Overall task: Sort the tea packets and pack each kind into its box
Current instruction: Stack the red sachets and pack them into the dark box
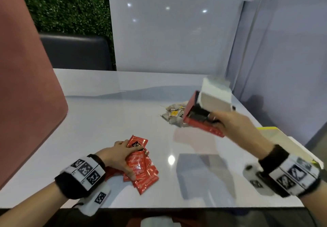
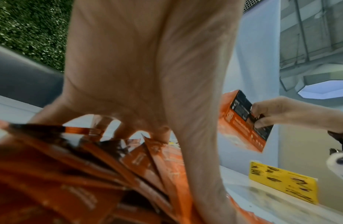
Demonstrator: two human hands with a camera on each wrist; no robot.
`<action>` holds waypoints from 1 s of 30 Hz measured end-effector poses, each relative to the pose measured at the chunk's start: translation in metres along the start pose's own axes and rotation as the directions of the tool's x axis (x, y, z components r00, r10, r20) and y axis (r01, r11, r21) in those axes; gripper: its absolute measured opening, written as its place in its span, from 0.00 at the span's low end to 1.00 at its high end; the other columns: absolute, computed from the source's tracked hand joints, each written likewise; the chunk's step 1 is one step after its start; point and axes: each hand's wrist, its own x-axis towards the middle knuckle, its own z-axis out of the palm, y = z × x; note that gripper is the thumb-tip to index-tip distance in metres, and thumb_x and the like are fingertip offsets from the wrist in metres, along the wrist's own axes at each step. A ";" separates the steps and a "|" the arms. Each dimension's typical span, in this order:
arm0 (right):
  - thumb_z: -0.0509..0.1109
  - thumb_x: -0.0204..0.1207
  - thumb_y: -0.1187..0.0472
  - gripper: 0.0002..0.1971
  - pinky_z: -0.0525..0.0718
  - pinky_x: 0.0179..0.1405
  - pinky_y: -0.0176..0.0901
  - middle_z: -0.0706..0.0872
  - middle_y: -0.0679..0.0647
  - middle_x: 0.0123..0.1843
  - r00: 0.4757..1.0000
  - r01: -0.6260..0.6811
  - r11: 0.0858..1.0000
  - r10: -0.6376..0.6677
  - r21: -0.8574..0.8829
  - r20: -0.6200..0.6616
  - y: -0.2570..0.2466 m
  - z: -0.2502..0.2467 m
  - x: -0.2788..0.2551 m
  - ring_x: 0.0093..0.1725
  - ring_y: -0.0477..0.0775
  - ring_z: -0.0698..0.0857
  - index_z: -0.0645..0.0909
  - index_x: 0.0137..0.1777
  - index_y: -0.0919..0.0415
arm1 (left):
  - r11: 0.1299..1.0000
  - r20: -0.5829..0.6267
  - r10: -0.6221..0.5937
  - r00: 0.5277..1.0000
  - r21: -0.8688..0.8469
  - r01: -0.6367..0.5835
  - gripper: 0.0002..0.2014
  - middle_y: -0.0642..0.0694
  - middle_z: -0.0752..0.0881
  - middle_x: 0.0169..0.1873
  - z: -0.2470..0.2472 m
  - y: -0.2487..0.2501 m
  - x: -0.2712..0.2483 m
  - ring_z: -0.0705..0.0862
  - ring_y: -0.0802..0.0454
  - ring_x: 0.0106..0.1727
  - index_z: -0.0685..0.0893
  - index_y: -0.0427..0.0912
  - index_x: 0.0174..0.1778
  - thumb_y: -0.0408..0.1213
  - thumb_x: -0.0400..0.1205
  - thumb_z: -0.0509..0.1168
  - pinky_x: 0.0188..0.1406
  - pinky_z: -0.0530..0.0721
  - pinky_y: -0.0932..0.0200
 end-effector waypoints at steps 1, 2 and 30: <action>0.66 0.76 0.54 0.09 0.78 0.38 0.45 0.87 0.52 0.48 0.995 0.041 0.999 -0.038 -0.030 0.097 -0.007 0.010 -0.008 0.49 0.59 0.86 0.80 0.55 0.50 | 1.000 0.004 0.011 1.000 0.006 -0.011 0.54 0.47 0.50 0.81 0.001 0.005 -0.002 0.48 0.42 0.81 0.46 0.69 0.78 0.61 0.63 0.75 0.77 0.61 0.35; 0.65 0.78 0.55 0.09 0.74 0.38 0.43 0.87 0.49 0.52 0.983 0.085 0.993 -0.071 -0.077 0.171 -0.014 0.020 -0.014 0.51 0.57 0.85 0.79 0.57 0.48 | 1.000 0.005 0.022 1.000 0.011 -0.022 0.54 0.46 0.50 0.81 0.001 0.010 -0.003 0.48 0.42 0.81 0.46 0.69 0.79 0.61 0.63 0.75 0.77 0.61 0.35; 0.64 0.80 0.56 0.10 0.83 0.51 0.40 0.78 0.43 0.56 0.982 0.068 0.909 -0.133 0.412 0.131 -0.111 0.066 -0.055 0.52 0.44 0.81 0.77 0.60 0.51 | 0.970 -0.601 0.171 0.780 -0.038 -0.242 0.18 0.50 0.83 0.63 -0.004 0.029 -0.018 0.77 0.51 0.65 0.82 0.50 0.60 0.47 0.74 0.70 0.64 0.72 0.54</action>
